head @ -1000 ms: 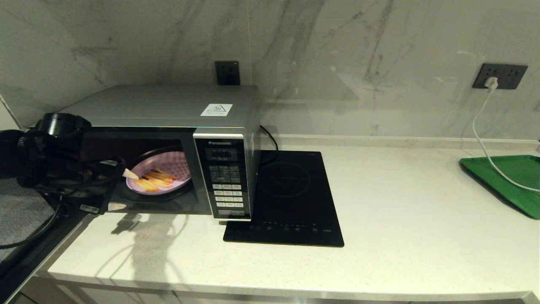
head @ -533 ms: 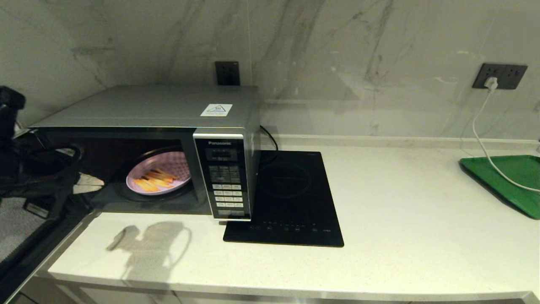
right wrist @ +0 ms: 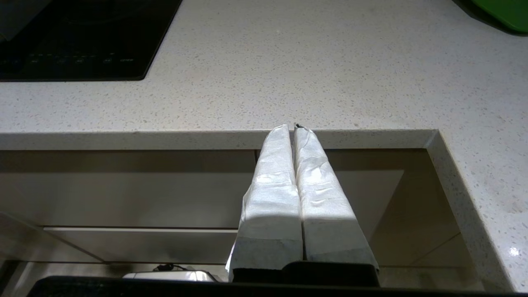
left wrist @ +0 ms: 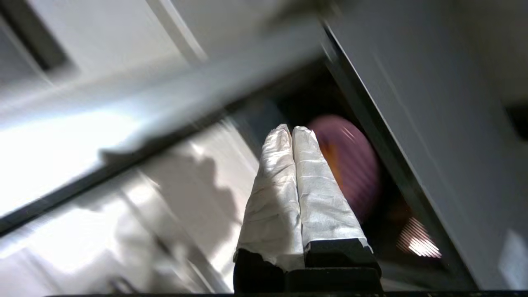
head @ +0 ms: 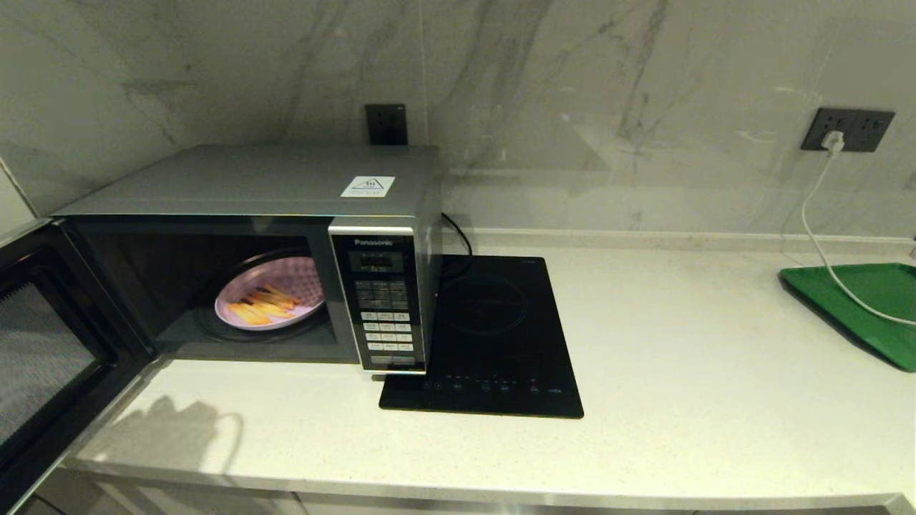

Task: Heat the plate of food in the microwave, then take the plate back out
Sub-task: Close the microwave oven

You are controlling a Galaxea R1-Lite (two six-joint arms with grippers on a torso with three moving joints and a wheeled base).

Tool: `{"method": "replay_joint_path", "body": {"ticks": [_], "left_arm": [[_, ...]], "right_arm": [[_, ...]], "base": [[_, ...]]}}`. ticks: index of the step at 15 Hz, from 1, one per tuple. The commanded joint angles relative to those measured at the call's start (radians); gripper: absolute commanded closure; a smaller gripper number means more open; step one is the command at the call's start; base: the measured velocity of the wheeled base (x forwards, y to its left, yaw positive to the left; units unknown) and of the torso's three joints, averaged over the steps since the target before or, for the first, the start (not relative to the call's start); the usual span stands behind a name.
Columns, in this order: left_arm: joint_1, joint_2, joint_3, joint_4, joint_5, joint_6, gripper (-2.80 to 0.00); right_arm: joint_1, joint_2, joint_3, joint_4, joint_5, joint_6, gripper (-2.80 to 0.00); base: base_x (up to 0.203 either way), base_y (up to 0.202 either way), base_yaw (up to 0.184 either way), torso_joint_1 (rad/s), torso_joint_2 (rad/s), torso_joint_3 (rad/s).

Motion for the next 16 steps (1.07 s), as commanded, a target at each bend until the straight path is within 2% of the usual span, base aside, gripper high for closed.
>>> {"method": "replay_joint_path", "body": {"ticks": [1,4,6,9,13,16], "left_arm": [[0.153,0.059,-0.058,-0.012,-0.023,0.153,0.00],[0.284,0.158,-0.083,-0.074,-0.052,0.301,0.00],[0.339,0.219,-0.090,-0.079,-0.095,0.354,0.00],[0.370,0.272,-0.097,-0.018,-0.126,0.361,0.00],[0.371,0.278,-0.155,0.159,-0.208,0.356,0.00],[0.371,0.293,-0.199,0.246,-0.238,0.352,0.00]], "right_arm": [[0.000,0.000,0.000,0.001,-0.001,0.001,0.00],[0.000,0.000,0.000,0.001,-0.001,0.000,0.00],[0.000,0.000,0.000,0.001,-0.001,0.001,0.00],[0.000,0.000,0.000,0.001,-0.001,0.002,0.00],[0.001,0.000,0.000,0.001,-0.001,0.000,0.00],[0.000,0.000,0.000,0.001,-0.001,0.000,0.00]], "base": [[0.000,0.000,0.000,0.000,0.00,0.000],[0.000,0.000,0.000,0.000,0.00,0.000],[0.000,0.000,0.000,0.000,0.00,0.000],[0.000,0.000,0.000,0.000,0.00,0.000],[0.000,0.000,0.000,0.000,0.00,0.000],[0.000,0.000,0.000,0.000,0.00,0.000]]}}
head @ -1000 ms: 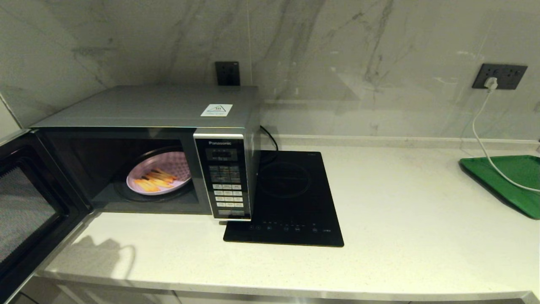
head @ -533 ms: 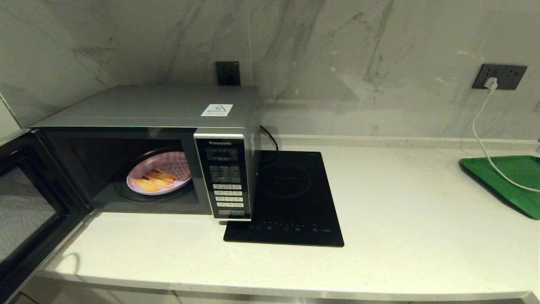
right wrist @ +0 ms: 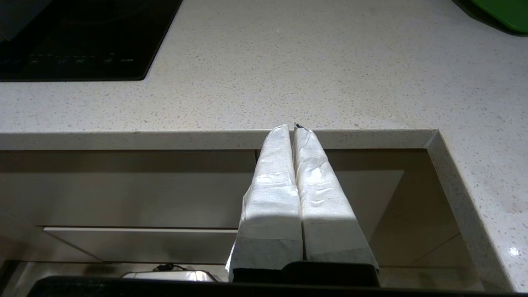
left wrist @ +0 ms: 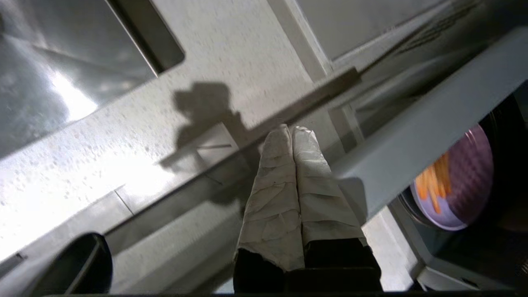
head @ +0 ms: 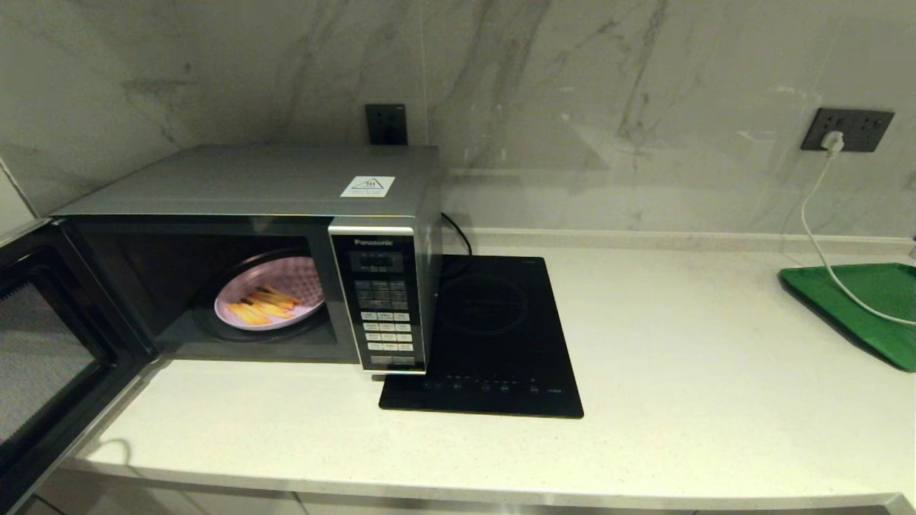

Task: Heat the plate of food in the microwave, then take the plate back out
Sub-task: Close the microwave oven

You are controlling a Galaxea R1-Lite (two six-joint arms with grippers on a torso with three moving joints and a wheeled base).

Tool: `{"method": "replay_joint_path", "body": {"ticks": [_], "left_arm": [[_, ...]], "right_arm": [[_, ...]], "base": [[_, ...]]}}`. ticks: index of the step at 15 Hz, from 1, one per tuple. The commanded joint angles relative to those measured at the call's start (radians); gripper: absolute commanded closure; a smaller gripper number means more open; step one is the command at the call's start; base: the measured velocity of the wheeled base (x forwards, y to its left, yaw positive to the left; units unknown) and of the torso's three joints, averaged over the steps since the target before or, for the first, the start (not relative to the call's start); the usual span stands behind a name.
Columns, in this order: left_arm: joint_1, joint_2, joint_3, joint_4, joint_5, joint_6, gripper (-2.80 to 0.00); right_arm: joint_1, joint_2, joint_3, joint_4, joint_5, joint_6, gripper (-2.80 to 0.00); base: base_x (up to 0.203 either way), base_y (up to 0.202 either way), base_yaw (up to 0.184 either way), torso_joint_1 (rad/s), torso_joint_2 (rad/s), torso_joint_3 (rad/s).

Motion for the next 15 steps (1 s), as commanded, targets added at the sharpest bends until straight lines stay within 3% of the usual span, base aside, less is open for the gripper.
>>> {"method": "replay_joint_path", "body": {"ticks": [1,6,10,12,15], "left_arm": [[0.001,0.021,-0.020,0.039,-0.007,-0.011,0.00],[-0.005,0.011,-0.017,0.141,-0.064,-0.015,0.00],[-0.061,-0.042,-0.012,0.237,-0.103,-0.031,0.00],[-0.116,-0.085,-0.001,0.296,-0.128,-0.057,0.00],[-0.256,-0.197,0.084,0.337,-0.133,-0.101,0.00]], "right_arm": [[0.000,0.002,0.000,0.002,0.000,0.000,0.00],[0.000,0.000,0.000,0.002,0.000,0.001,0.00],[0.000,0.000,0.000,0.002,0.000,0.000,0.00],[0.000,0.000,0.000,0.002,0.000,0.000,0.00],[0.000,0.000,0.000,0.002,0.000,0.000,0.00]], "base": [[0.000,0.000,0.000,0.000,0.00,0.000],[0.000,0.000,0.000,0.000,0.00,0.000],[0.000,0.000,0.000,0.000,0.00,0.000],[0.000,0.000,0.000,0.000,0.00,0.000],[0.000,0.000,0.000,0.000,0.00,0.000]]}}
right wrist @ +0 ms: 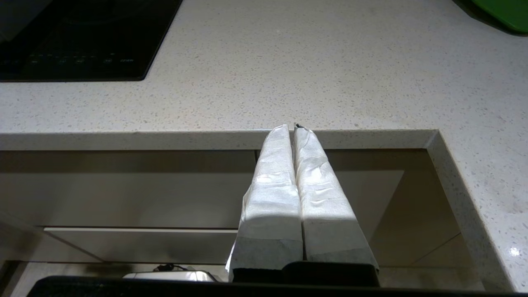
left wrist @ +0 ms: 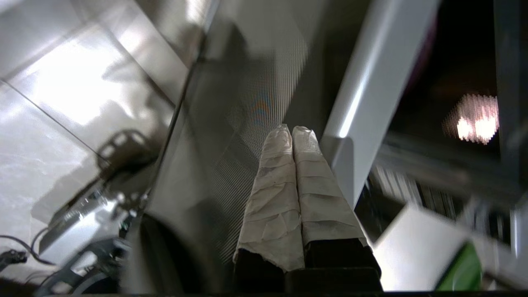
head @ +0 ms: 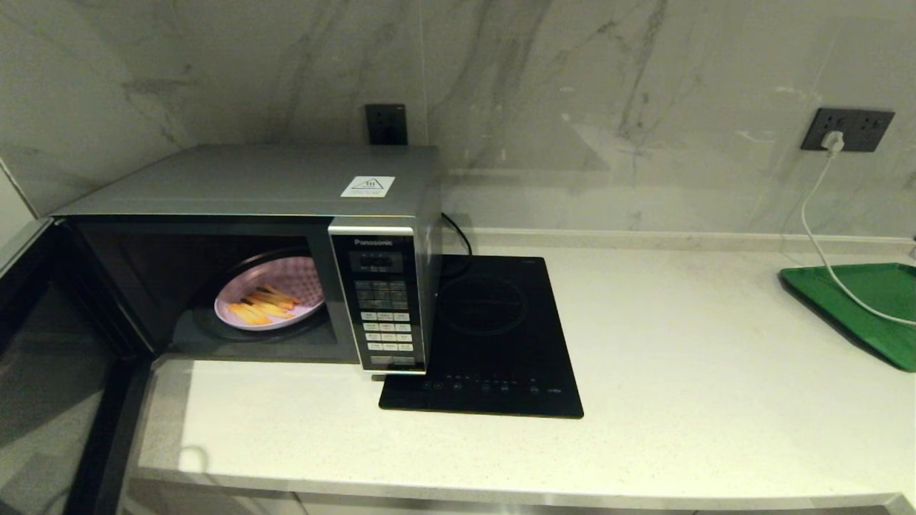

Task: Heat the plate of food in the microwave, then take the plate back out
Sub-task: Close the microwave oven

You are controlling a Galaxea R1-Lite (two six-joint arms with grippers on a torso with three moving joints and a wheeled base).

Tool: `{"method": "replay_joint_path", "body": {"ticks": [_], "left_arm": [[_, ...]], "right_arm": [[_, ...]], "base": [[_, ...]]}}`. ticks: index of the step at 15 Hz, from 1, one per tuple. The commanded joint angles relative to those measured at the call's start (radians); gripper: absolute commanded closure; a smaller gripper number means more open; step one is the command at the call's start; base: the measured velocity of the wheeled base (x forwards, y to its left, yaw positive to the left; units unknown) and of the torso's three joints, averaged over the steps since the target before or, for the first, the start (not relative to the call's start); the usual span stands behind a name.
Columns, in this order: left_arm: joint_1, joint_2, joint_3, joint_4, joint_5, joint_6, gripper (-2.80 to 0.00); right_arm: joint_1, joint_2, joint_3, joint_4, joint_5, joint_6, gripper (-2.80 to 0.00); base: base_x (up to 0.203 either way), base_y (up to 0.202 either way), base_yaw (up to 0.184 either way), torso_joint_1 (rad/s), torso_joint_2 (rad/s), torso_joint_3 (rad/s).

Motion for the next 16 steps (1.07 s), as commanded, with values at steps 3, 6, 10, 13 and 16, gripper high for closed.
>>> {"method": "replay_joint_path", "body": {"ticks": [3,6,10,13,16], "left_arm": [[-0.294,-0.166,0.141,0.004,0.007,-0.110,0.00],[-0.557,-0.178,0.203,-0.094,0.131,-0.297,0.00],[-0.884,-0.170,0.413,-0.388,0.490,-0.370,0.00],[-1.028,-0.144,0.440,-0.486,0.567,-0.378,0.00],[-1.101,-0.107,0.440,-0.593,0.586,-0.378,0.00]], "right_arm": [[0.002,0.000,0.000,0.001,-0.001,0.000,0.00],[0.001,0.000,0.000,0.001,-0.001,0.001,0.00],[0.000,0.000,0.000,0.001,-0.001,0.000,0.00],[0.000,0.001,0.000,0.001,-0.001,0.001,0.00],[0.000,0.000,0.000,0.001,-0.001,0.001,0.00]], "base": [[0.000,0.000,0.000,0.000,0.00,0.000],[0.000,0.000,0.000,0.000,0.00,0.000],[0.000,0.000,0.000,0.000,0.00,0.000],[0.000,0.000,0.000,0.000,0.00,0.000],[0.000,0.000,0.000,0.000,0.00,0.000]]}}
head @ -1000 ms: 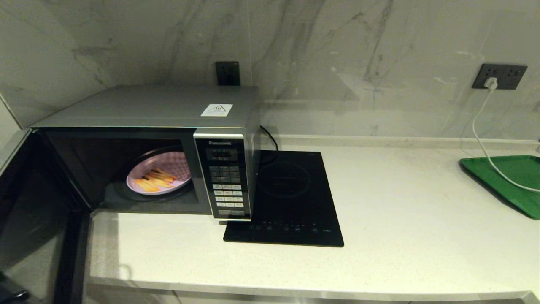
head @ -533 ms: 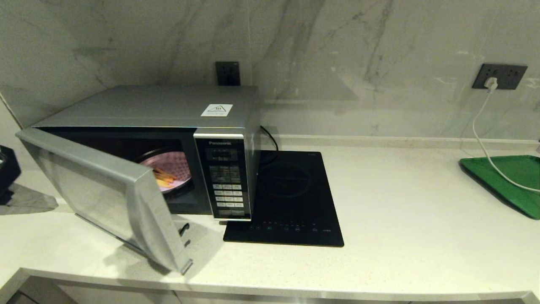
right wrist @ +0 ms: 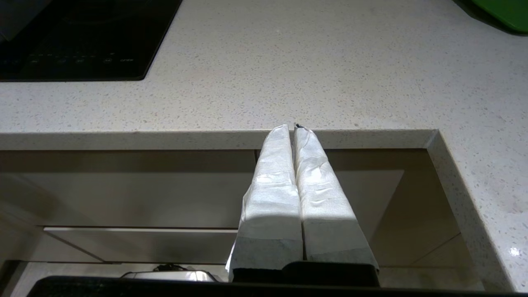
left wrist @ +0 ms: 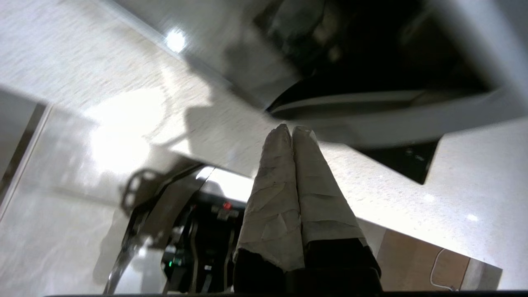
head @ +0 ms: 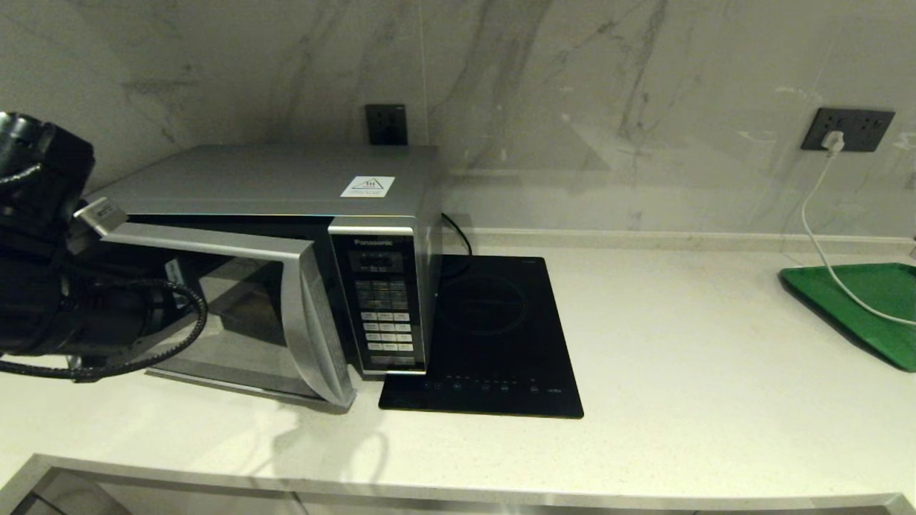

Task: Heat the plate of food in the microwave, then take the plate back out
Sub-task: Close the microwave oven

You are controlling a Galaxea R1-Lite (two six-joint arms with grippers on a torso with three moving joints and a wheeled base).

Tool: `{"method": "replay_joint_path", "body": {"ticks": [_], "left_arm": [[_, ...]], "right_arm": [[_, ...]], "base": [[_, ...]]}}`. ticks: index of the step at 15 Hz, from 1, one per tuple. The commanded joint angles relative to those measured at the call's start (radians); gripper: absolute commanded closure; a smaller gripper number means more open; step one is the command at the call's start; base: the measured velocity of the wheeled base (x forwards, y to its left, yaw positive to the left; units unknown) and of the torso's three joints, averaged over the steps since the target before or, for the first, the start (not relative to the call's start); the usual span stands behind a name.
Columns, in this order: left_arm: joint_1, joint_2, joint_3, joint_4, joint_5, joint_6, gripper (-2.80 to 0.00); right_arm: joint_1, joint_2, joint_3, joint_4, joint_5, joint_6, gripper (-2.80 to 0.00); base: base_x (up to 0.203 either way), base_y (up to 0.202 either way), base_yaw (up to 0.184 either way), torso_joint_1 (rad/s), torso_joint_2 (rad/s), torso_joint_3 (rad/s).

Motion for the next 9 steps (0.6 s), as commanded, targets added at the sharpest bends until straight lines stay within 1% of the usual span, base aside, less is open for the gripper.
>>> {"method": "replay_joint_path", "body": {"ticks": [1,3,9], "left_arm": [[-0.049,0.056,0.002,-0.063,0.027,-0.004,0.00],[-0.069,0.085,0.002,-0.105,0.050,-0.004,0.00],[-0.091,0.129,-0.007,-0.193,0.053,0.000,0.00]], "right_arm": [[0.001,0.000,0.000,0.001,0.000,0.001,0.00],[0.000,0.000,0.000,0.001,0.000,0.000,0.00],[0.000,0.000,0.000,0.001,0.000,0.001,0.00]], "base": [[0.000,0.000,0.000,0.000,0.00,0.000],[0.000,0.000,0.000,0.000,0.00,0.000],[0.000,0.000,0.000,0.000,0.00,0.000]]}}
